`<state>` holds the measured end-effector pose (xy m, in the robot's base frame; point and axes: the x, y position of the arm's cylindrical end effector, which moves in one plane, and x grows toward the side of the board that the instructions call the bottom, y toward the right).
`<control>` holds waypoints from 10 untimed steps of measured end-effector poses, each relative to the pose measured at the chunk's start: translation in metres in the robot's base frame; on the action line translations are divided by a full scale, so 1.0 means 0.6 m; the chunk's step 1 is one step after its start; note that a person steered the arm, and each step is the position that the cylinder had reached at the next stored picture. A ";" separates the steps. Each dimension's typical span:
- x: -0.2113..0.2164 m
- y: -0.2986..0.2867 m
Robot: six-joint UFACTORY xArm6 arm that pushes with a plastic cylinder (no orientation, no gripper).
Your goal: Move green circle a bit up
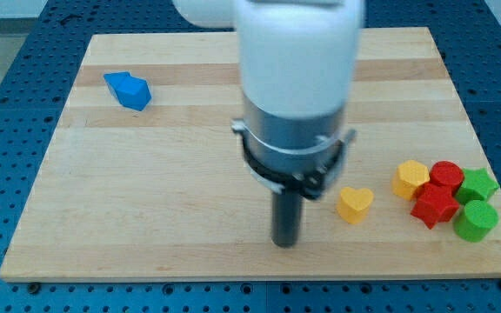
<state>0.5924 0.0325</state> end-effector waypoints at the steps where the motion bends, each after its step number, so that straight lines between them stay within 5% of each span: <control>1: 0.010 0.011; 3: 0.022 0.126; 10: 0.043 0.250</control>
<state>0.6181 0.1822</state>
